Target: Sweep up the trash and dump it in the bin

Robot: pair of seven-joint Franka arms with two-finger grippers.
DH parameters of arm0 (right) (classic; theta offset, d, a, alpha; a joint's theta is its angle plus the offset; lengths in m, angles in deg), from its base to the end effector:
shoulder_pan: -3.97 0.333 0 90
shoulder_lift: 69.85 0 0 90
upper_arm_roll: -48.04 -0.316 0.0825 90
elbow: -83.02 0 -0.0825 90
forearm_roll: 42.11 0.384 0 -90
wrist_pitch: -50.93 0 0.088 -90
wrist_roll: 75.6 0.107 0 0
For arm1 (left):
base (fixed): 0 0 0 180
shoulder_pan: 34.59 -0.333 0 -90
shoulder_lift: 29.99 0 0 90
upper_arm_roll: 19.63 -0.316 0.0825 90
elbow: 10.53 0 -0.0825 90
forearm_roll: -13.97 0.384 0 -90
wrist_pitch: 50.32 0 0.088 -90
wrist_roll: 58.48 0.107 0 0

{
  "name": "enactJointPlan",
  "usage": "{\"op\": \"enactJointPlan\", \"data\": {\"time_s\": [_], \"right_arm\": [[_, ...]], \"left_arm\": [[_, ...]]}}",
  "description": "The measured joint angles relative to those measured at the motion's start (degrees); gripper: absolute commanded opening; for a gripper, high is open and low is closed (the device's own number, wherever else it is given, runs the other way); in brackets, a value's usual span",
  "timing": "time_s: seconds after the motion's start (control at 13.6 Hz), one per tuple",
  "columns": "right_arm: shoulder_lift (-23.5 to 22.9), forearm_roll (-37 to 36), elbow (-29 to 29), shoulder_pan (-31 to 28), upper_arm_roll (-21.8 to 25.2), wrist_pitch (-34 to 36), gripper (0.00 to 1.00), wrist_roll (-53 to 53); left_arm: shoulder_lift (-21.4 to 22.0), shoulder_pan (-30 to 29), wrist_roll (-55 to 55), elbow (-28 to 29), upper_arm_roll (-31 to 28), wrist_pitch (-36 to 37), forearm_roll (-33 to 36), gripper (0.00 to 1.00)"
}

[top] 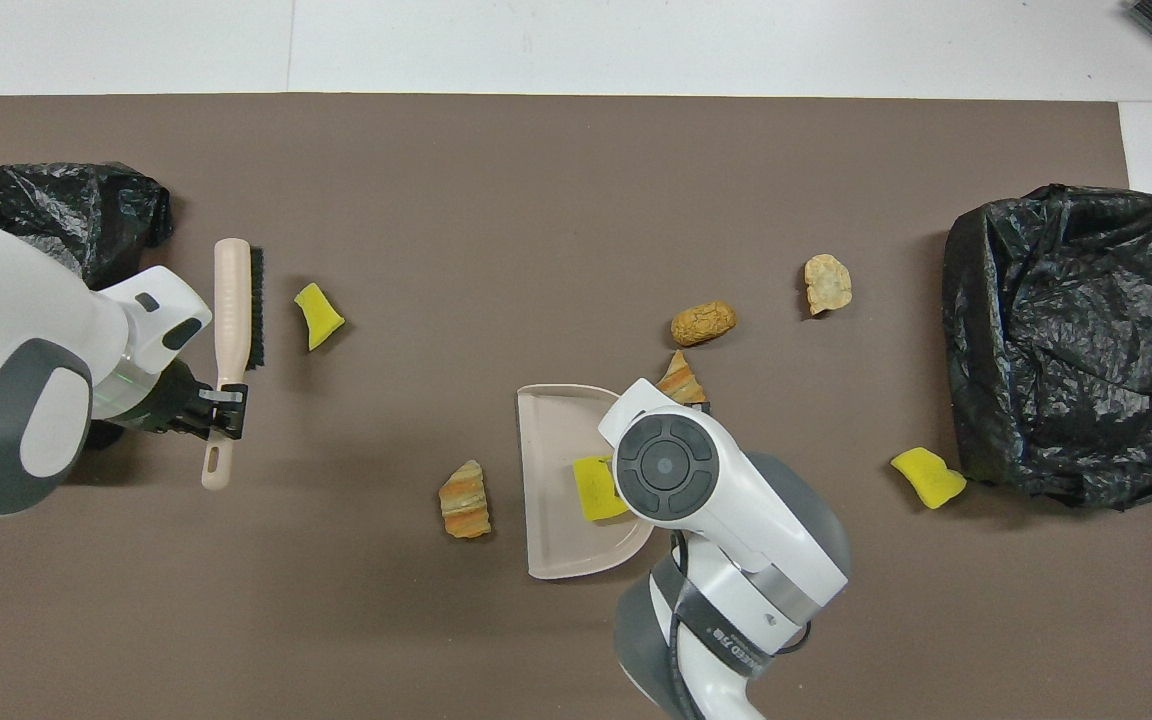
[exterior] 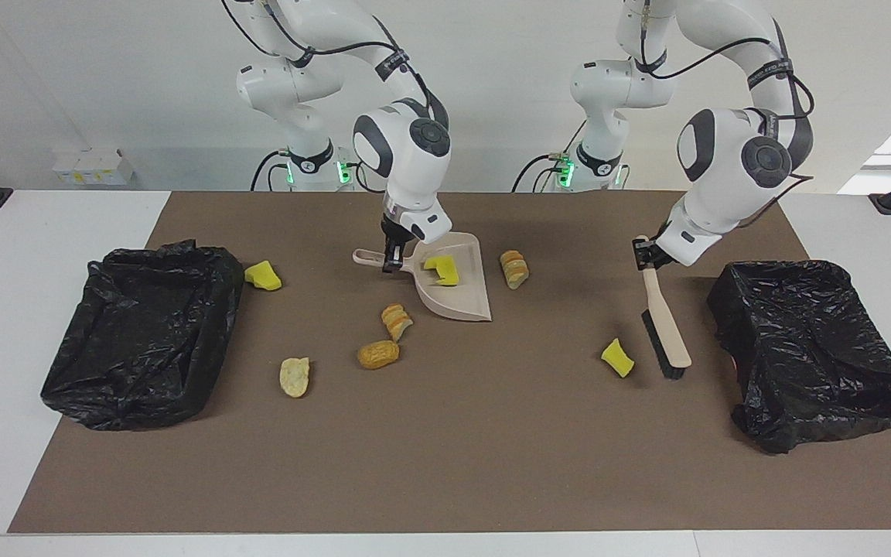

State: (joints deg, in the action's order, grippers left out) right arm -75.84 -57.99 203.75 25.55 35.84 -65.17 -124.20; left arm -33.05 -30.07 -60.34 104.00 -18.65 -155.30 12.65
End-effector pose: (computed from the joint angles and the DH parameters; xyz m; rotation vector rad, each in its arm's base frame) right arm 0.4583 0.2863 0.3565 2.0626 2.0899 -0.3049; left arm 0.5377 -0.0535 0.4158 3.1131 -0.0859 -0.3456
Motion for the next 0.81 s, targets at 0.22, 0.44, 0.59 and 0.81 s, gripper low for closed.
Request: {"op": "enactJointPlan", "data": {"time_s": [0.22,0.44,0.59,0.81], "right_arm": [[-0.03,0.0,0.0,0.0,0.0,0.0,0.0,0.02],[-0.05,0.0,0.0,0.0,0.0,0.0,0.0,0.04],[-0.06,0.0,0.0,0.0,0.0,0.0,0.0,0.05],[-0.06,0.0,0.0,0.24,-0.04,0.0,0.0,2.99]], "left_arm": [[-2.63,-2.08,4.95,-1.05,0.06,-0.04,1.43,0.0],[-4.48,-2.25,8.3,-1.02,0.7,0.53,1.49,0.0],[-4.45,-1.35,9.4,-0.62,1.67,3.42,1.44,0.0],[-2.43,3.03,9.28,2.84,2.24,4.88,-2.66,0.0]]}}
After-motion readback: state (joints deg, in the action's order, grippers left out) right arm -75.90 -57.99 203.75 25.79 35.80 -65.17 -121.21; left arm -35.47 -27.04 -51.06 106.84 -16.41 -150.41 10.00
